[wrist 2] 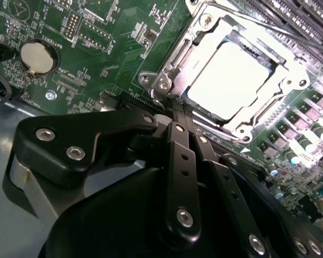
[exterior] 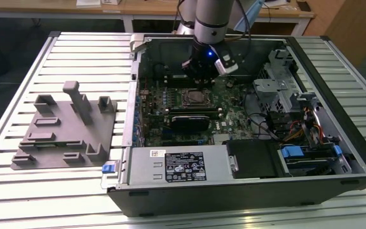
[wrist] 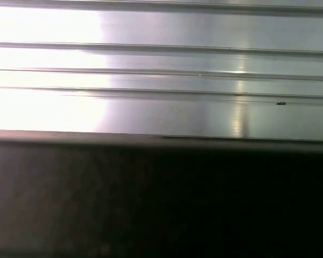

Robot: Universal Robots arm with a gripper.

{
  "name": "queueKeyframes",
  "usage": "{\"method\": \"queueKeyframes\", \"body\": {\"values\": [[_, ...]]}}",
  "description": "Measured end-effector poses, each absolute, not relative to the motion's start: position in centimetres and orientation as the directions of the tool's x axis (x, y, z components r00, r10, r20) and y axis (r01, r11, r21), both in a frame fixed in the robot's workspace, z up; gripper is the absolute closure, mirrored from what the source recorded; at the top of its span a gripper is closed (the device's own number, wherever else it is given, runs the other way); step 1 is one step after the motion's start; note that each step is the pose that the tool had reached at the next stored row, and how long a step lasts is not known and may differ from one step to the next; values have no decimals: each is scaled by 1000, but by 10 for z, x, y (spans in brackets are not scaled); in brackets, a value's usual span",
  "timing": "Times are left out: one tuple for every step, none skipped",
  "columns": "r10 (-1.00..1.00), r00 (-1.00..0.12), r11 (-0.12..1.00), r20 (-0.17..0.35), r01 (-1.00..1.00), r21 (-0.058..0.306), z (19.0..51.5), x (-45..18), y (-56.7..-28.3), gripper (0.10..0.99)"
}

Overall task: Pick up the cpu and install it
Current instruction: 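Install the first cpu locking lever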

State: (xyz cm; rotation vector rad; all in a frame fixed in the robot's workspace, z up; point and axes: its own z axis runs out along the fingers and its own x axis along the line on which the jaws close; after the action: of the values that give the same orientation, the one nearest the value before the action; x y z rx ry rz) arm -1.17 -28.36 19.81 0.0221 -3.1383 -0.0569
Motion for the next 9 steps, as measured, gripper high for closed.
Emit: {"method": "queueKeyframes", "body": {"values": [[-14, -1000, 999, 3, -14, 36, 200, -12, -284, 980], [-14, -1000, 999, 3, -14, 35, 202, -12, -284, 980], [-14, -1000, 999, 3, -14, 35, 203, -12, -284, 980], [-14, -1000, 999, 3, -14, 35, 204, -12, -284, 980], [-14, -1000, 999, 3, -14, 35, 204, -12, -284, 980], [-14, -1000, 999, 3, -14, 35, 204, -12, -284, 980], [-14, -1000, 999, 3, -14, 35, 204, -12, -284, 980], [-14, -1000, 999, 3, -14, 35, 204, -12, -284, 980], [-14, -1000, 999, 3, -14, 35, 204, -12, -284, 980]]}}
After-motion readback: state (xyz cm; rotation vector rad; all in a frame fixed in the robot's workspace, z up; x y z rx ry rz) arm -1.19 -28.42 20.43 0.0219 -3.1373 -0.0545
